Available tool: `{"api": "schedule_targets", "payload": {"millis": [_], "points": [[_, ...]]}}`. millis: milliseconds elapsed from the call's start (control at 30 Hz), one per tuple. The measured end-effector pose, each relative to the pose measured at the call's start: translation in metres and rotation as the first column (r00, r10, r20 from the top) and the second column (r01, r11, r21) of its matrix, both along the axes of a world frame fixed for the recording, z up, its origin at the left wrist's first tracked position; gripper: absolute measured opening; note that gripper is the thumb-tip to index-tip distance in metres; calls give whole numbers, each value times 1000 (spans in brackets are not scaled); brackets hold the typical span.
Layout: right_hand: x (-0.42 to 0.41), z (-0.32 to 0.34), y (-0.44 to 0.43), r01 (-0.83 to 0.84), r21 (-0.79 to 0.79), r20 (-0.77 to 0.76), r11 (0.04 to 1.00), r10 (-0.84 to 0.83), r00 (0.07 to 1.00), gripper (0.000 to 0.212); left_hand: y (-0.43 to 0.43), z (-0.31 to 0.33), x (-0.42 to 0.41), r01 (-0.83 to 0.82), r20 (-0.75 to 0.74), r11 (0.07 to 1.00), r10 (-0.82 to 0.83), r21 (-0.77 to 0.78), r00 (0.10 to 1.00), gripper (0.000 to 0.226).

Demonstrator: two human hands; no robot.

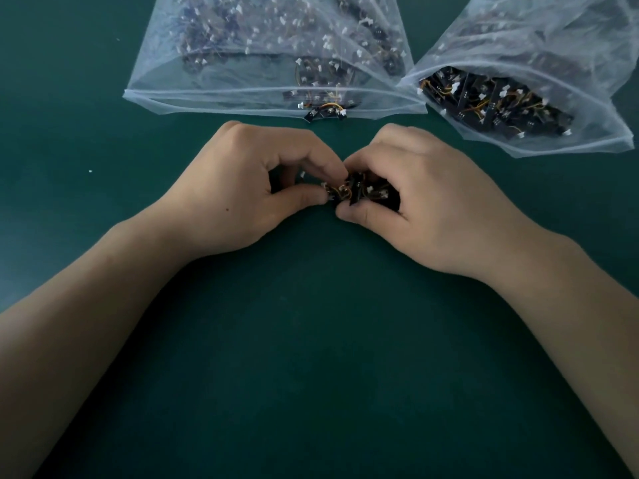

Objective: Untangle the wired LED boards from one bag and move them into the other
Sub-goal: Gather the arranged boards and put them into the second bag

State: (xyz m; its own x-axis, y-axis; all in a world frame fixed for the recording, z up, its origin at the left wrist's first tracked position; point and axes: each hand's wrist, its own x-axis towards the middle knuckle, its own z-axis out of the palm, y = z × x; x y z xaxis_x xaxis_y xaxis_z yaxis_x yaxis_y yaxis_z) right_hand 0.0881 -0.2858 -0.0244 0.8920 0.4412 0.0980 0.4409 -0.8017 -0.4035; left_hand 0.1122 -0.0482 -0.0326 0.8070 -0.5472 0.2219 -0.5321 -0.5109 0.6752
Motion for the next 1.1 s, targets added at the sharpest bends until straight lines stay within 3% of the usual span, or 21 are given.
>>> {"api": "schedule_targets", "payload": {"millis": [200, 900, 1100], "points": [[0, 2, 1, -12, -39, 46, 999, 14, 999, 31, 0, 2, -2, -28, 50, 1000, 27, 12, 998, 21], [1, -3, 3, 25, -30, 87, 999, -23, 996, 20, 1, -1, 0, -16, 50, 1000, 17, -24, 999, 30], [1, 0, -1, 20, 51, 69, 999, -24, 997, 21, -3, 0, 2, 61, 74, 998, -59, -30, 996, 34]]}}
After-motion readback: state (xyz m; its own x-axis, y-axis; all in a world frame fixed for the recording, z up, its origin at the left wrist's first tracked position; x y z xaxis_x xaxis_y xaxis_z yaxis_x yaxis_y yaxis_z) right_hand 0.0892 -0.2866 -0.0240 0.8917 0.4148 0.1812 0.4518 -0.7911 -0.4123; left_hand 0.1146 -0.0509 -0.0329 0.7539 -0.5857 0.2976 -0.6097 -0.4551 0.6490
